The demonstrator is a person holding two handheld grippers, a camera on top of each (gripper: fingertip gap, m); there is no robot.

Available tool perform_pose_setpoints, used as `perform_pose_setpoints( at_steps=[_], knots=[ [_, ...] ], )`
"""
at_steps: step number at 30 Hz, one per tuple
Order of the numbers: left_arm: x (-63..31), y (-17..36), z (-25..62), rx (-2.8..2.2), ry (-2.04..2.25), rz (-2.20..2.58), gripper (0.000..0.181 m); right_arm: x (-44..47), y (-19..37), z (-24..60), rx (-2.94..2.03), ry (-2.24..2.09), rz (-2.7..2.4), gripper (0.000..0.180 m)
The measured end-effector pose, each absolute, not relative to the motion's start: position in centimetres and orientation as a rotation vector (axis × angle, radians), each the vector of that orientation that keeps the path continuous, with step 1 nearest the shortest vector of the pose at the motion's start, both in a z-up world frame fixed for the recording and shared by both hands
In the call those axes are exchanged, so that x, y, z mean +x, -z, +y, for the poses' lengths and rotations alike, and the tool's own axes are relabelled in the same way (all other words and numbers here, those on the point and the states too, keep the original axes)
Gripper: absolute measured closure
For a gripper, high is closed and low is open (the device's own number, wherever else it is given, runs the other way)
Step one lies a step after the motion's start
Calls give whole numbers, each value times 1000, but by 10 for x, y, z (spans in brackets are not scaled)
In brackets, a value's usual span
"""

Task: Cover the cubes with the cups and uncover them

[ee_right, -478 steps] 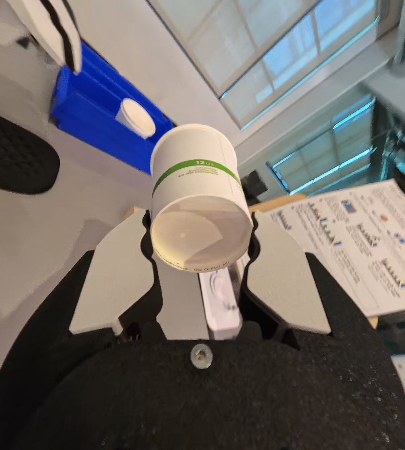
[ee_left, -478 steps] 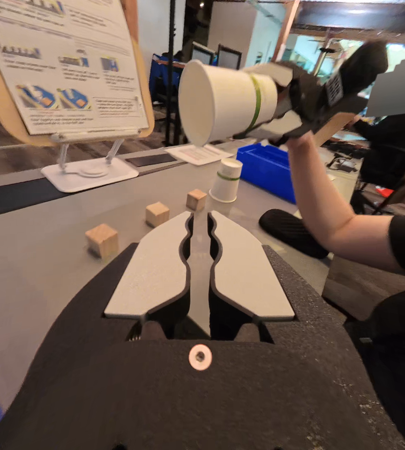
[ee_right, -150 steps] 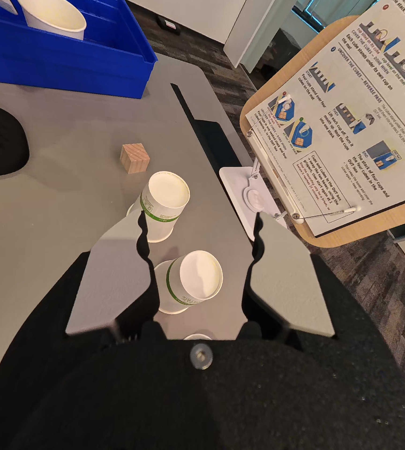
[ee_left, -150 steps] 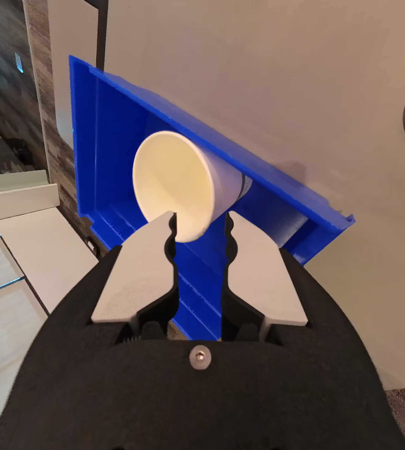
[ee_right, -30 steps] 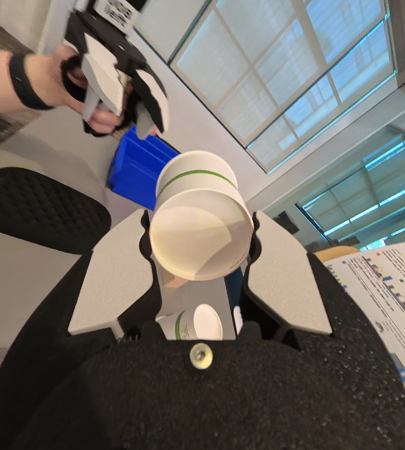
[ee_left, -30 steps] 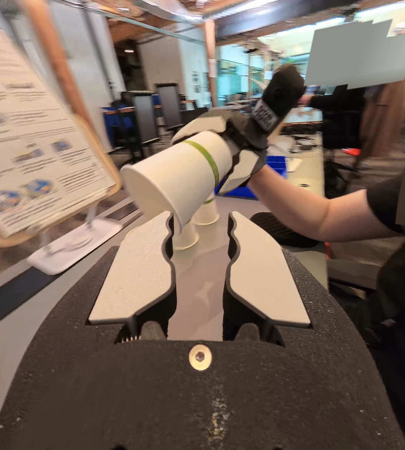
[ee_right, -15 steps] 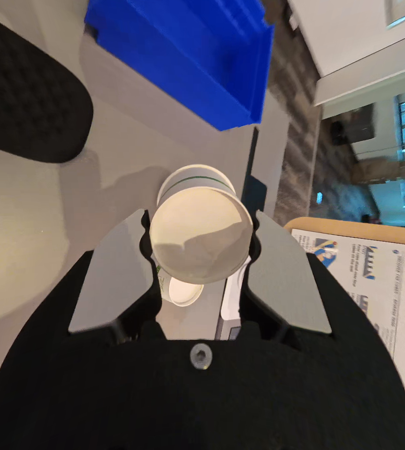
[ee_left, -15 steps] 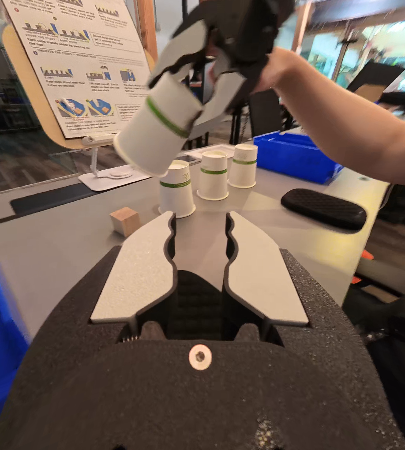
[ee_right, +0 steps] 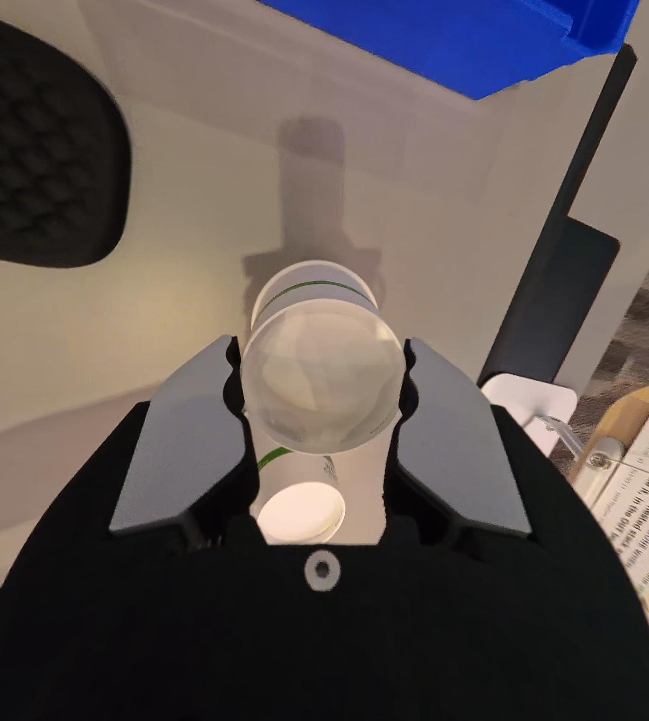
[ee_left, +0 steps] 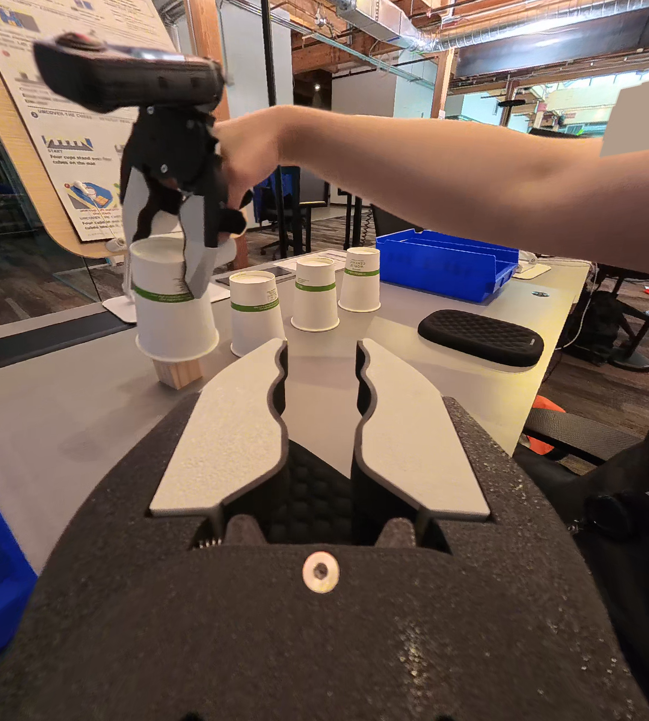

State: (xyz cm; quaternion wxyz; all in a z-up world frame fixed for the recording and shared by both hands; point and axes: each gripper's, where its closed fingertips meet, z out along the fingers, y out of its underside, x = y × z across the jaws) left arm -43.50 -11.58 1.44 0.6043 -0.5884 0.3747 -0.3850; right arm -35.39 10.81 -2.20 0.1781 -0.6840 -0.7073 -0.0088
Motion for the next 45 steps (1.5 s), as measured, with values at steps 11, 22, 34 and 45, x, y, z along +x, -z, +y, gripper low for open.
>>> perform_pose_setpoints(
  at_steps=[11,22,34,45],
  knots=[
    [-431,-11,-123,-1355,906,907,150,-363,52,125,-2129,-129,-1925,101],
    [-425,-11,-130,-1346,914,942,150,-359,52,135,-2117,-127,-1897,101],
    [-419,-6,-133,-1356,916,971,151,-353,74,138,-2142,-160,-1859,101],
    [-417,-3,-132,-1366,929,977,151,-353,82,134,-2180,-237,-1825,101]
  ],
)
